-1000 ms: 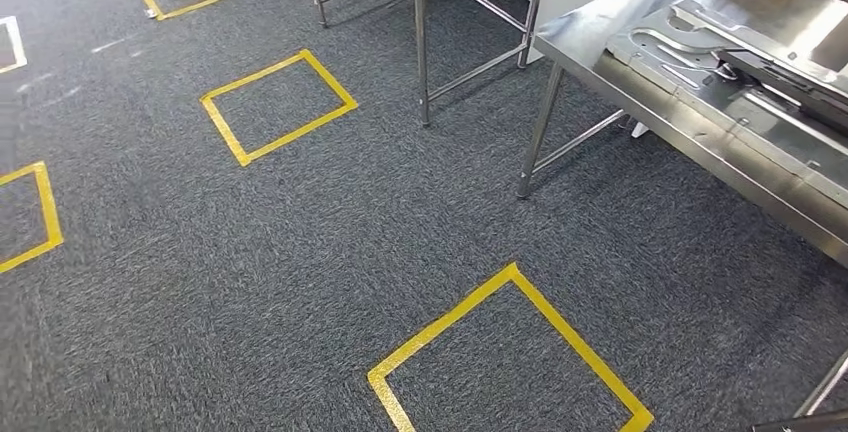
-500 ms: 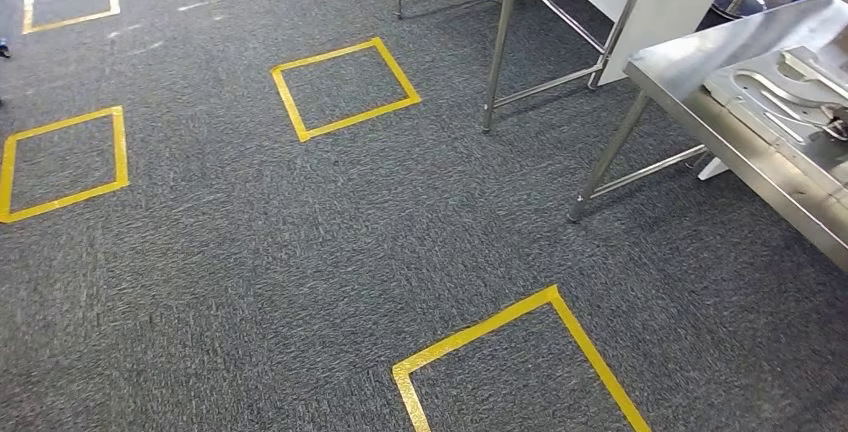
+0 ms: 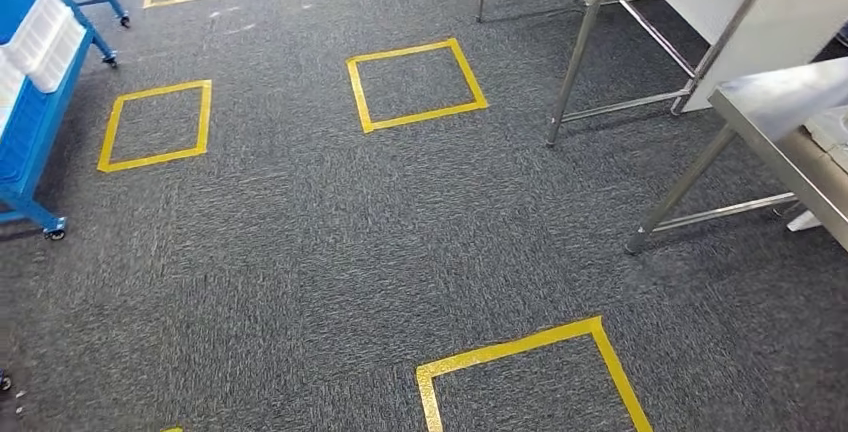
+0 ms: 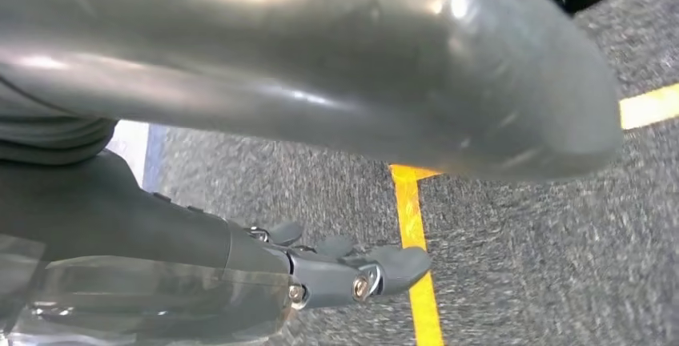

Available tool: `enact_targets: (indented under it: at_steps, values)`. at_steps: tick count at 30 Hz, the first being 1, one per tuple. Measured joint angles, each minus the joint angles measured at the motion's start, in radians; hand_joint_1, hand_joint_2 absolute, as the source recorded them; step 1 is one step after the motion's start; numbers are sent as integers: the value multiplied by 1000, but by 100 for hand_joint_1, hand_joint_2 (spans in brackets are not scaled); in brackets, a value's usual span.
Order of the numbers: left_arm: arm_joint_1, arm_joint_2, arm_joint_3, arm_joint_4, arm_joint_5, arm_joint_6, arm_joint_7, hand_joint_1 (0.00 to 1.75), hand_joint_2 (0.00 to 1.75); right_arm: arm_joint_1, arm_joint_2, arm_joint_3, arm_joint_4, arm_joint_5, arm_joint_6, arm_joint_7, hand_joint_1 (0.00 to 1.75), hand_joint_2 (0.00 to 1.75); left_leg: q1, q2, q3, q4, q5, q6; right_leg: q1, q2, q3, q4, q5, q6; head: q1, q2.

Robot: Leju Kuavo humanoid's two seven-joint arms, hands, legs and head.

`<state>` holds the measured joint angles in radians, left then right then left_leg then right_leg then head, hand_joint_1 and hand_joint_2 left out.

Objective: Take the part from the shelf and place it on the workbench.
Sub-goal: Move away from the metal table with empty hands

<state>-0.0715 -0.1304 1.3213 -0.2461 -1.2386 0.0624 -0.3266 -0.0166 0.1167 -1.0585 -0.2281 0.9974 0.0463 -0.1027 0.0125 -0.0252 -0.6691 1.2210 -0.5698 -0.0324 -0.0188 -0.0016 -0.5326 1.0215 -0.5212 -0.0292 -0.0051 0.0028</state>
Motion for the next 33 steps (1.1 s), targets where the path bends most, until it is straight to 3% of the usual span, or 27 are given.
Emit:
enact_targets:
  at_steps: [2,3,4,6,8,9,11,13,15,17,18,20,22,24,26,28,30,32,33]
  values:
    - [0,0,0,0,-1,-2,0,0,0,1,0,0,0,2,0,2,0,0,2,16,-39,82,-21,-3,5,-35,1,1,-3,-3,0,0]
    - [1,0,0,0,-1,-3,0,0,0,0,0,0,0,3,0,3,0,0,2,19,-32,71,-6,-2,6,-50,3,1,-5,-3,0,0]
    - [3,0,0,0,-1,-3,0,0,0,-1,0,0,0,5,1,4,0,0,1,26,-4,21,25,1,7,-64,6,1,-7,-2,0,0]
    - [4,1,0,0,-1,-2,0,0,0,-2,0,0,0,8,3,5,0,0,-6,65,71,-119,78,14,10,-89,14,0,-13,2,0,0]
    - [2,2,0,0,0,-2,0,0,0,-2,0,0,0,11,6,6,0,0,-16,99,108,-195,94,27,10,-110,20,-1,-17,11,1,0]
    - [1,2,0,0,0,-2,1,0,0,-3,0,0,0,12,8,6,0,0,-20,100,108,-199,92,32,10,-119,23,-4,-17,17,1,0]
    - [3,2,0,0,-1,-1,1,0,0,-6,0,0,0,12,9,6,0,0,-19,76,113,-213,101,41,6,-130,34,-9,-20,29,1,0]
    - [6,3,0,0,-1,-1,2,0,0,-8,0,-1,0,12,9,7,0,0,-13,52,124,-233,114,52,6,-86,24,25,-49,38,3,0]
    - [5,3,0,0,-1,-1,3,0,0,-7,0,-1,0,13,9,7,0,0,-11,31,125,-241,120,59,5,-23,-32,137,-110,40,5,0]
    - [3,3,0,0,-1,-1,3,0,0,-4,0,-1,0,13,9,7,0,0,-12,4,122,-239,121,61,4,-4,-93,248,-146,40,7,0]
    - [3,3,0,0,-1,-1,3,0,0,-3,0,-1,0,13,9,7,0,0,-12,-13,122,-237,121,60,4,-2,-104,260,-135,40,7,0]
    - [4,3,0,0,-1,-2,3,0,0,-2,0,-1,0,13,9,7,0,0,-10,-46,123,-229,118,56,1,12,-73,174,-61,39,7,0]
    - [4,3,0,0,-1,-2,3,0,0,-1,-1,-1,0,13,9,8,0,0,-10,-74,117,-216,112,47,-4,61,-25,56,-5,37,7,0]
    - [3,3,0,0,-1,-2,2,0,0,-1,-1,-2,0,14,9,8,0,0,-10,-97,105,-207,109,34,-4,89,-10,14,2,31,7,0]
    - [5,3,0,0,-3,0,0,0,0,-5,-1,-2,0,15,9,8,0,0,-6,-112,98,-204,111,22,-2,67,-8,8,4,20,8,0]
    - [7,3,0,0,-5,1,-2,0,0,-5,-1,-2,0,15,9,8,0,0,-6,-68,80,-167,88,13,-1,39,-2,-1,8,6,3,0]
    - [6,2,-1,0,-7,2,-3,0,0,-1,-1,-3,0,15,9,8,0,0,-6,-4,26,-54,27,6,3,7,1,-5,7,-5,-3,0]
    - [5,2,-1,0,-7,2,-3,0,0,1,-1,-4,0,15,9,8,0,0,-3,14,-32,63,-18,1,8,-26,2,-4,3,-9,-5,0]
    - [6,1,-1,0,-7,2,-3,0,0,1,-1,-4,0,15,9,8,0,0,-2,17,-39,80,-16,0,10,-41,3,-4,1,-9,-5,0]
